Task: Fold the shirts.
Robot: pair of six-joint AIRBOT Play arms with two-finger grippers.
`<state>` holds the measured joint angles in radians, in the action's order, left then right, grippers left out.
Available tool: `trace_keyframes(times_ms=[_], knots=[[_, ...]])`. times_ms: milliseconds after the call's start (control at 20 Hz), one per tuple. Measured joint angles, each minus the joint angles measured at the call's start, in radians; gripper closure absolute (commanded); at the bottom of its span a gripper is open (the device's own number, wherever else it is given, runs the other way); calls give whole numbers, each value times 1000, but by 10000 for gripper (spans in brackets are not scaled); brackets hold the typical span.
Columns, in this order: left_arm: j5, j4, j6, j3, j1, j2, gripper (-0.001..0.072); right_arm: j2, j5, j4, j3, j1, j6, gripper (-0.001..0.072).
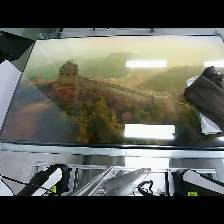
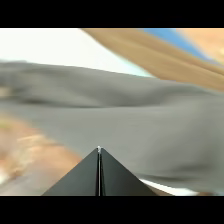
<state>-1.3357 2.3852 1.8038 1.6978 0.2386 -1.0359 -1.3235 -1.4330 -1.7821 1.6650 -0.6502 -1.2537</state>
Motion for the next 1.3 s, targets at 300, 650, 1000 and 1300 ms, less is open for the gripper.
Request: trace_keyframes(times_ms=[300, 650, 1000, 1300], knots=[[-10, -35, -20, -240, -46, 109, 689, 31, 49, -97, -34, 354, -112, 695], [167, -125, -87, -796, -343, 309, 688, 225, 169, -129, -464, 833, -180, 694], [298, -138, -122, -1014, -489, 383, 688, 294, 282, -136, -641, 1023, -188, 692], [327, -142, -128, -1040, -506, 394, 688, 300, 292, -139, -658, 1044, -188, 692]])
